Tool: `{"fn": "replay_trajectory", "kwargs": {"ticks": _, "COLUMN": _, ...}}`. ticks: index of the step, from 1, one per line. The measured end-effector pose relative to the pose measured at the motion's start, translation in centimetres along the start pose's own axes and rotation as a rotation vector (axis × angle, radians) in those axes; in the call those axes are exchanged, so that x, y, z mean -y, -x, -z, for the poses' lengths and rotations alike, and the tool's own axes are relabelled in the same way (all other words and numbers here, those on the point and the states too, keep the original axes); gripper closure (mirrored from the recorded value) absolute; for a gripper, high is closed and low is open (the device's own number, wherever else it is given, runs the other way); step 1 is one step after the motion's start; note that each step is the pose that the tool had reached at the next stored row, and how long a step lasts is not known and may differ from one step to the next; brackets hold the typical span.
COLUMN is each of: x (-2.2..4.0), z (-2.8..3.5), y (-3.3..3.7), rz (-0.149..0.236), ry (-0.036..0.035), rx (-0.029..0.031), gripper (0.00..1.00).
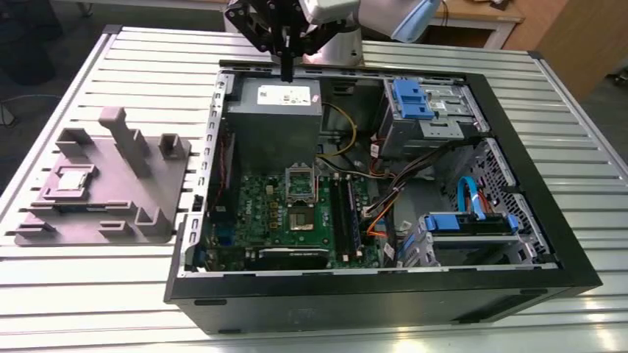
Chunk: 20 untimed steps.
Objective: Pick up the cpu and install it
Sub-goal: 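Reach for the cpu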
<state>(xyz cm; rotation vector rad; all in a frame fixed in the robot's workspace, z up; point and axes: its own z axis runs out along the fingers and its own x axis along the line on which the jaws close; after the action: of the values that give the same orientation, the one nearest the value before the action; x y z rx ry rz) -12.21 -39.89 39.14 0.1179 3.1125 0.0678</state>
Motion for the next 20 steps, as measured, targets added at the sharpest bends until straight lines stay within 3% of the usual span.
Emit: {"fn": "replay_trajectory", "kwargs": {"ticks": 20, "x": 0.17, "z": 0.04, "y": -2.36, "rz": 0.000, "ry": -0.0001, "rx": 0.0000, "gripper": 0.90}}
